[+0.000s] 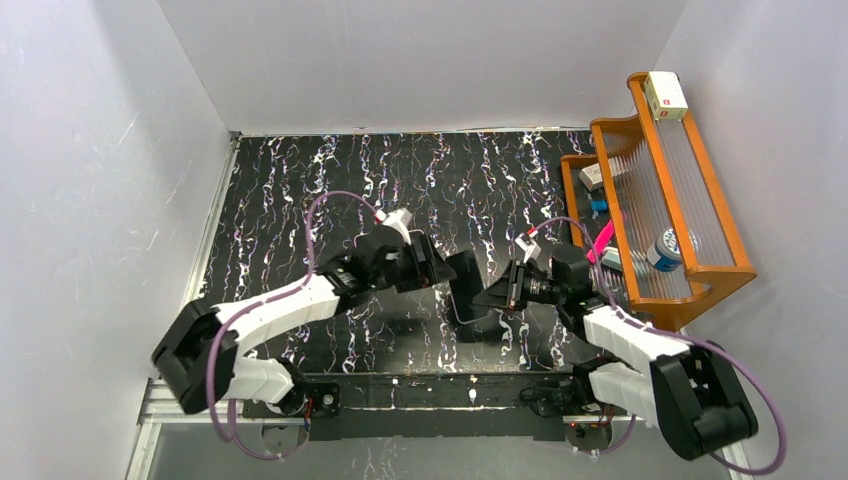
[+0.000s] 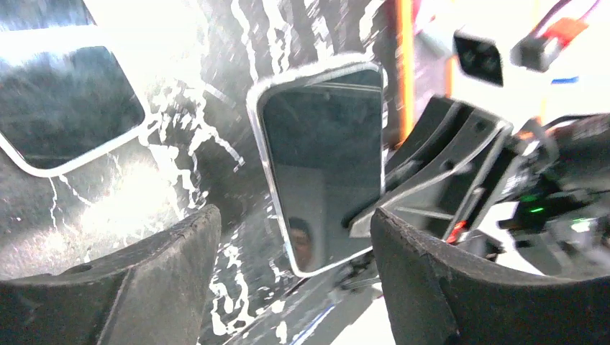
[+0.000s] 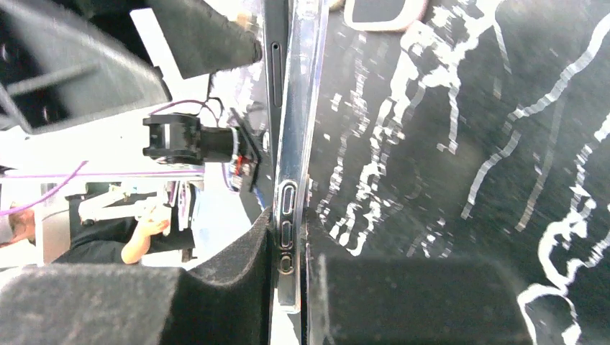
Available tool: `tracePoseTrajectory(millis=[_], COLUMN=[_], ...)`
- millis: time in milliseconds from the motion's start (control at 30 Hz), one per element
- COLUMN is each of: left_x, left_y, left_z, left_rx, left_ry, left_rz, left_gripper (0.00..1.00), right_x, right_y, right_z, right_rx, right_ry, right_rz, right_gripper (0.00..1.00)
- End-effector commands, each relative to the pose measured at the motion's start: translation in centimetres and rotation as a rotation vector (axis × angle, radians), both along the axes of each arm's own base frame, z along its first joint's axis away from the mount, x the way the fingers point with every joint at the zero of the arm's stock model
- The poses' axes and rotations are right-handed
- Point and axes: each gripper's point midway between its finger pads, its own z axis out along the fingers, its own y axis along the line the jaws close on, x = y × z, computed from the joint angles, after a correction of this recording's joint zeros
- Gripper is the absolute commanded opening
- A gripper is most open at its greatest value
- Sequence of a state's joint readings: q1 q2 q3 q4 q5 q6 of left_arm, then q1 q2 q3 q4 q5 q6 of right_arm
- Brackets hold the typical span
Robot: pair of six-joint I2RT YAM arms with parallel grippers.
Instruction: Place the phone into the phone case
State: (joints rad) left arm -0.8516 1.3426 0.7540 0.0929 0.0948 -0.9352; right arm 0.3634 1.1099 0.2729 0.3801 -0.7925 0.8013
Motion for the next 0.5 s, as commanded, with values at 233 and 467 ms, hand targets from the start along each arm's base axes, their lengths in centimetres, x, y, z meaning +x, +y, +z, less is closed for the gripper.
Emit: tracePoseTrajectory(millis=[233, 467], left_x=[-0.3, -1.5], left_y=[-0.5, -1.8], left_z=[10.7, 14.6], left_rx=[-0.336, -0.559], left_ry=[-0.105, -0.158], left_rz=[-0.091, -0.177], left_gripper=[0.84, 0.76], right_x=[-1.4, -2.6], right_y=[0.8, 0.9], right_z=[14.1, 15.9], right_rx=[0.344, 0.414], right_ry=[-0.45, -0.451], right_rz=[0.053, 0.092], right_gripper=[0.01, 0.01])
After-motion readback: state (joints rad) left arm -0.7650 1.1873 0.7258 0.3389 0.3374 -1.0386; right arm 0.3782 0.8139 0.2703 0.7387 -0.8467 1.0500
